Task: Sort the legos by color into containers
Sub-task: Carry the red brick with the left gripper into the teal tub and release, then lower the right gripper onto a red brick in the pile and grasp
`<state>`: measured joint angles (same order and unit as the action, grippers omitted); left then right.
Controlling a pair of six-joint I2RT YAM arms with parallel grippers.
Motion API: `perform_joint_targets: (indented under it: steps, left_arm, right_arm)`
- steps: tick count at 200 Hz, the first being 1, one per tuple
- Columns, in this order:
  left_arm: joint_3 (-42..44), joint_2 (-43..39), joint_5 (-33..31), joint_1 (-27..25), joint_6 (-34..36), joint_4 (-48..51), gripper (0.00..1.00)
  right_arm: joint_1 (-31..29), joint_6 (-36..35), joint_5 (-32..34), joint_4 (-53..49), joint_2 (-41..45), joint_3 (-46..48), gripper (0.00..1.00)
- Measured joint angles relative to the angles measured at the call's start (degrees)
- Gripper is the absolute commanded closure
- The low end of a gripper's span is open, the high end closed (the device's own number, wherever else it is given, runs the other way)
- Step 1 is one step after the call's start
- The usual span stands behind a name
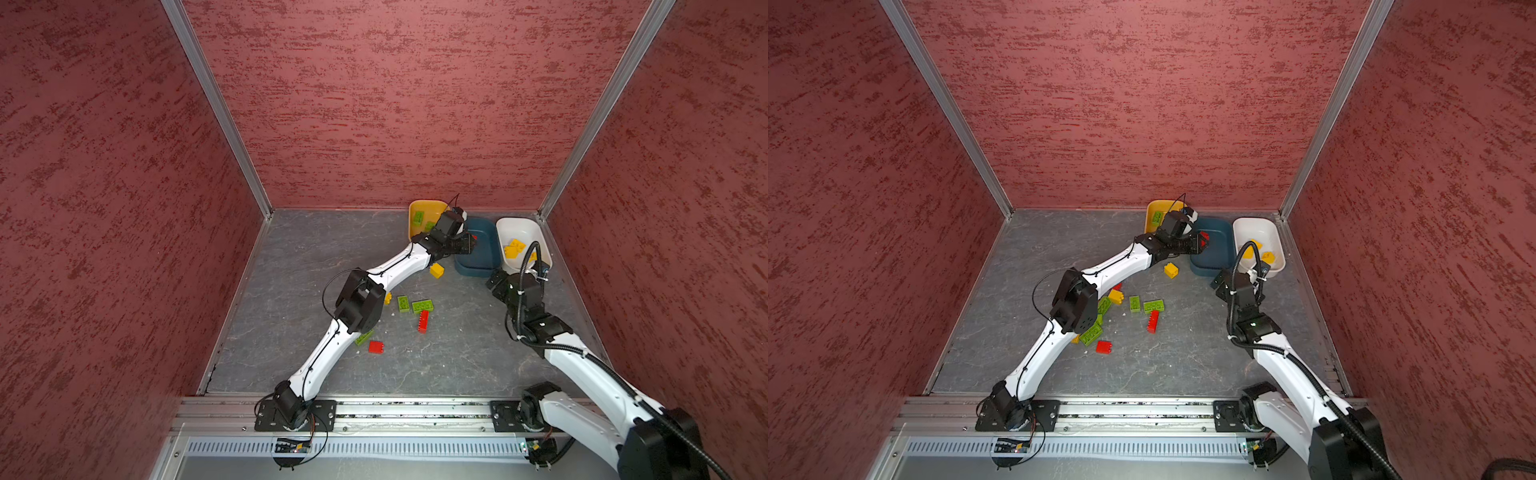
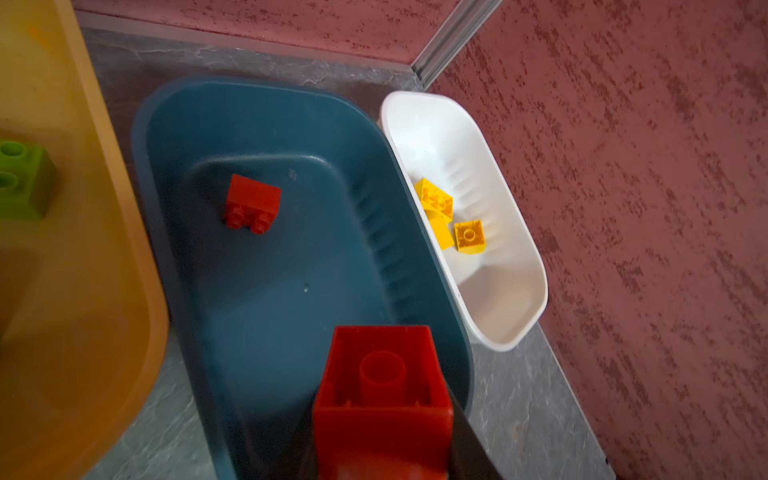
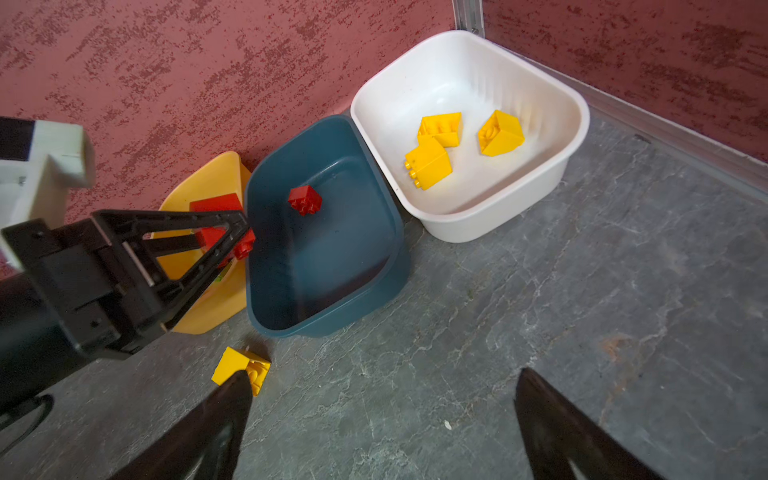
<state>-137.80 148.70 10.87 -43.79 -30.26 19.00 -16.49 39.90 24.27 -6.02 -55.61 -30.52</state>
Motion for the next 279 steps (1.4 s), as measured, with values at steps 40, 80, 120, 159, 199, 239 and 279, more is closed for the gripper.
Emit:
perform_joint_targets:
  steps: [40, 80, 120, 159, 199, 239, 279]
  left_arm:
    - [-10.4, 9.2, -0.1, 0.1, -6.4, -1.9, 0.67]
    - [-11.6, 11.8, 0.1, 0.0, -8.5, -2.5, 0.54]
    - [-11.8, 11.8, 1.5, 0.0, -8.0, -2.6, 0.31]
    - [-10.5, 9.8, 4.0, 0.1, -7.0, -2.0, 0.19]
    - [1.5, -3.1, 3.6, 0.1, -4.7, -2.1, 0.06]
    - [17.5, -19.1, -0.5, 0.8, -2.8, -6.2, 0.01]
    - [30.7, -26.4, -5.7, 3.0, -1.2, -7.6, 0.01]
  right_arm:
    - [0.0, 0.0, 0.0, -0.4, 0.0, 0.0, 0.01]
    - [0.1, 0.0, 0.0, -1.1, 0.0, 0.0, 0.01]
    - [0.1, -0.1, -0.2, -1.0, -0.3, 0.3, 0.01]
    - [0.1, -3.5, -4.9, 1.2, -1.6, 1.0, 0.01]
    - [0.1, -8.9, -13.9, 3.3, -2.9, 1.1, 0.01]
    - [-0.1, -10.4, -22.3, 3.6, -4.9, 1.1, 0.02]
    - [-3.0, -6.7, -27.5, 1.8, -10.1, 1.1, 0.06]
